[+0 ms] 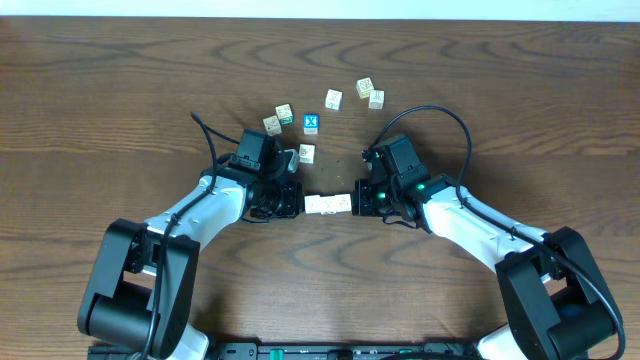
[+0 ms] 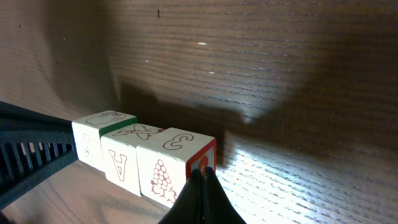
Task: Lift 3 blocks
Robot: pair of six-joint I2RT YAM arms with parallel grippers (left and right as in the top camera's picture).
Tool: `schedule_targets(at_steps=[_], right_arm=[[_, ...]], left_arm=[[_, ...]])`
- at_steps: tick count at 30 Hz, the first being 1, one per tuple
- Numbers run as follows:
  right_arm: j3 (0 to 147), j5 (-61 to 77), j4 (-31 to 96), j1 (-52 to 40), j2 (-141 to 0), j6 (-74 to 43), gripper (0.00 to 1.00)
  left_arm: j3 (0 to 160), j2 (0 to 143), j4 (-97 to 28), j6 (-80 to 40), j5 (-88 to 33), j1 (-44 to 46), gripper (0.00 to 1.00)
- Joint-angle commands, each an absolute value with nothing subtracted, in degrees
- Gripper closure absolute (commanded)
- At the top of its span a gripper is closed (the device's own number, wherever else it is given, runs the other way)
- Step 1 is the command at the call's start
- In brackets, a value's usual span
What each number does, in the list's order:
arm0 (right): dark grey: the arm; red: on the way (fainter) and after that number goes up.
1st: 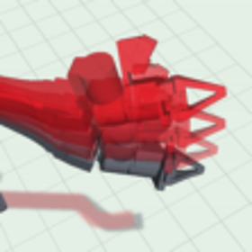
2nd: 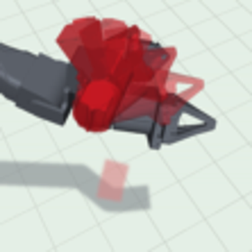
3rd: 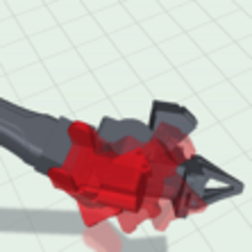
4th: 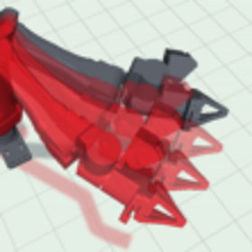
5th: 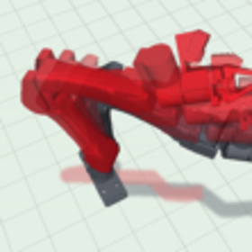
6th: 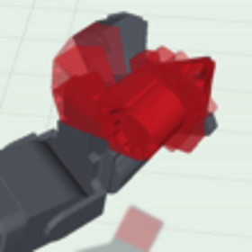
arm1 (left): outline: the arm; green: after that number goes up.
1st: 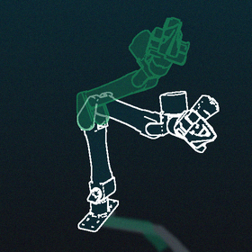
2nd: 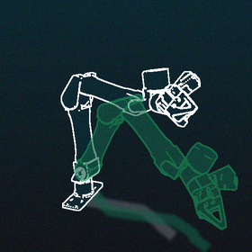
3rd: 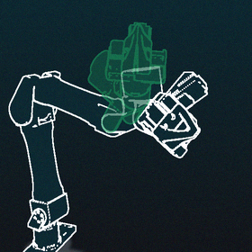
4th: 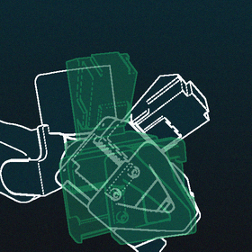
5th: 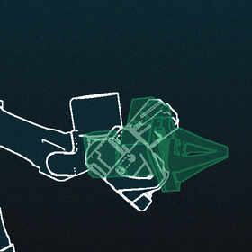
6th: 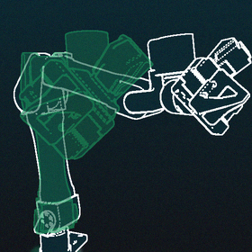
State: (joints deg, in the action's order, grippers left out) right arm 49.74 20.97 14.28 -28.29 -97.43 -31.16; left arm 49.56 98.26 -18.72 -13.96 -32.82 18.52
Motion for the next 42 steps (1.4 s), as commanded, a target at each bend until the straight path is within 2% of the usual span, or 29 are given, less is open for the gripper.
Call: schedule_targets(at_steps=[1, 42], right_arm=[[50.61, 32.01, 12.60, -30.85, -95.88, -30.79, 0.99], [50.61, 31.35, 13.10, -30.85, -92.44, -29.71, 0.99]], left_arm=[[53.01, 97.17, -17.76, -14.28, -43.33, 20.60, 0.93], [54.46, 94.43, -18.39, -15.62, -43.33, 20.60, 0.93]])
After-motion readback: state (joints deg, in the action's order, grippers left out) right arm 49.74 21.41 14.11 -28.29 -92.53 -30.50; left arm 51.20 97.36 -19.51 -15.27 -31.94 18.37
